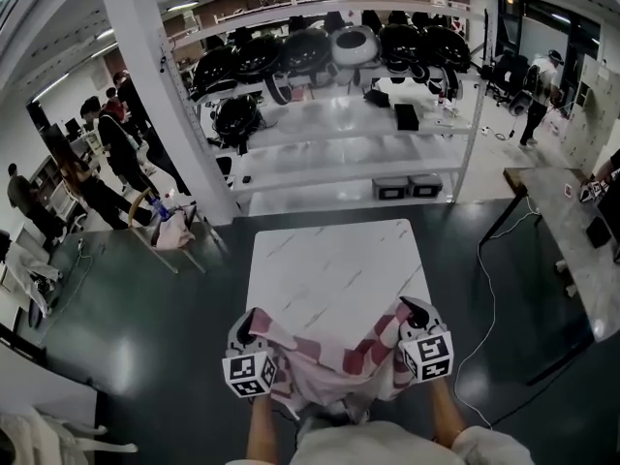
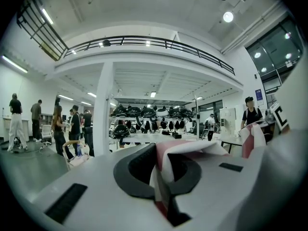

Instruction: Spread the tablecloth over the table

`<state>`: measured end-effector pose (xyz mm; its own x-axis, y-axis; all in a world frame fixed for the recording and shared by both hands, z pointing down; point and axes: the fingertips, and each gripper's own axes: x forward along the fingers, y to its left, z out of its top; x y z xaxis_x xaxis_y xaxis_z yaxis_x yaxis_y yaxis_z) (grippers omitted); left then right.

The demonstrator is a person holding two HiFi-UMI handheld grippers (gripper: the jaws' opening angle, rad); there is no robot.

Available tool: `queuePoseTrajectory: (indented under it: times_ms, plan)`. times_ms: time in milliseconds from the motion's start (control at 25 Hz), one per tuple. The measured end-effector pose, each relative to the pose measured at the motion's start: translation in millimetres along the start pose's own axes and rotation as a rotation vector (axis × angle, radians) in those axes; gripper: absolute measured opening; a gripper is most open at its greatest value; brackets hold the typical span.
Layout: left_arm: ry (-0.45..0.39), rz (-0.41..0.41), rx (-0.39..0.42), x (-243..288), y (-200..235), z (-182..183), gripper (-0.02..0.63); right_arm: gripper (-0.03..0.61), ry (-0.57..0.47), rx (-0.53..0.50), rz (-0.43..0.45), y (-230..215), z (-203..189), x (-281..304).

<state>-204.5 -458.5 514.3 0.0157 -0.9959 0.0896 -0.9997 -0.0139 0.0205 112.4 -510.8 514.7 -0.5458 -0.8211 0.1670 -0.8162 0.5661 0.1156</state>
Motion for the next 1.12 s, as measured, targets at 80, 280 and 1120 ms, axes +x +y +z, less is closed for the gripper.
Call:
queuePoseTrajectory:
  times_ms: [80, 280, 1120]
  plan:
    - [0.002, 0.009, -0.002, -5, 9, -1, 0.026, 0.02, 0.005, -0.001, 0.012, 9, 1, 5]
    - [-0.004, 0.075, -0.022, -21, 51, -3, 0.026, 0.02, -0.001, -0.023, 0.078, 50, 12, 29]
    - [-0.087, 0.795, -0.068, -296, 321, -3, 0.026, 0.018, -0.136, -0.141, 0.711, 375, 91, 150]
